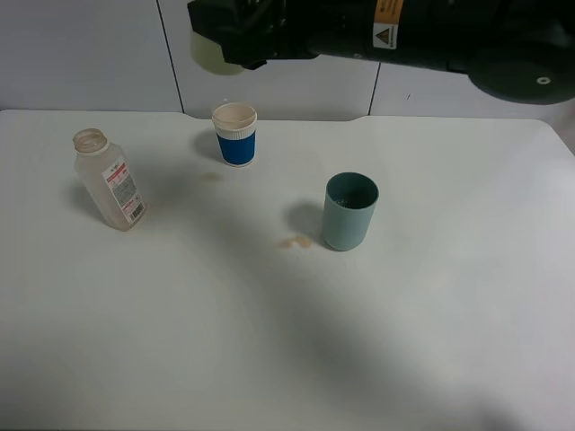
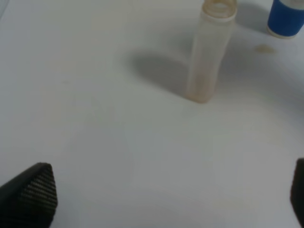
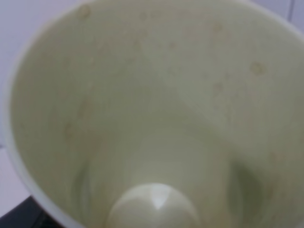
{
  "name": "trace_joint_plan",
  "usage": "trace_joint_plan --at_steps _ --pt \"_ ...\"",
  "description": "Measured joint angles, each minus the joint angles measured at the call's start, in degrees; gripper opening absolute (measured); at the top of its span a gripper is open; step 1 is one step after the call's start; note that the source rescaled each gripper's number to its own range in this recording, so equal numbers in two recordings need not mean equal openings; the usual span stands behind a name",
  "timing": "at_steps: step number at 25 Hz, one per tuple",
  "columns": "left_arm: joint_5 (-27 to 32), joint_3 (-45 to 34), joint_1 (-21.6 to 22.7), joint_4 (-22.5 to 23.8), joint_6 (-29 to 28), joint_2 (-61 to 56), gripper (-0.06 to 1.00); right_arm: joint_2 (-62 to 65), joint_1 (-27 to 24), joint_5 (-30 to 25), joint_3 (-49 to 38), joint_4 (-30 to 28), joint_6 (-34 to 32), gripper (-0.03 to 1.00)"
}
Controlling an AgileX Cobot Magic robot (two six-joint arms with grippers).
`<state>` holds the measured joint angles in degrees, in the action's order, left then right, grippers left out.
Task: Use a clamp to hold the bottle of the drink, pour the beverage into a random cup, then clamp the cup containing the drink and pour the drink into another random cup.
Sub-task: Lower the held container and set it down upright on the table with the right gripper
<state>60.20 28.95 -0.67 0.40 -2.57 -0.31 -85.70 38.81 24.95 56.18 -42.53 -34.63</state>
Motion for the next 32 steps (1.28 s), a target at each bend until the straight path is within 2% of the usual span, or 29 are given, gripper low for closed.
trace_joint_plan --at_steps 3,7,12,27,32 --pt "0.00 0.00 0.00 0.00 0.00 0.00 1.00 -1.86 3.93 -1.43 0.05 6.78 1.74 0.04" --pt "0.00 0.00 0.00 0.00 0.00 0.00 1.00 -6.06 8.09 -4.08 0.05 11.85 6.22 0.04" --pt "0.00 0.00 0.00 0.00 0.00 0.00 1.00 -11.65 11.60 -4.48 0.05 16.25 13.34 0.04" --pt "0.00 0.00 0.00 0.00 0.00 0.00 1.00 -25.53 12.03 -2.39 0.05 17.36 15.62 0.04" --pt "0.00 0.00 0.00 0.00 0.00 0.00 1.00 -28.24 12.03 -0.82 0.07 14.17 18.37 0.04"
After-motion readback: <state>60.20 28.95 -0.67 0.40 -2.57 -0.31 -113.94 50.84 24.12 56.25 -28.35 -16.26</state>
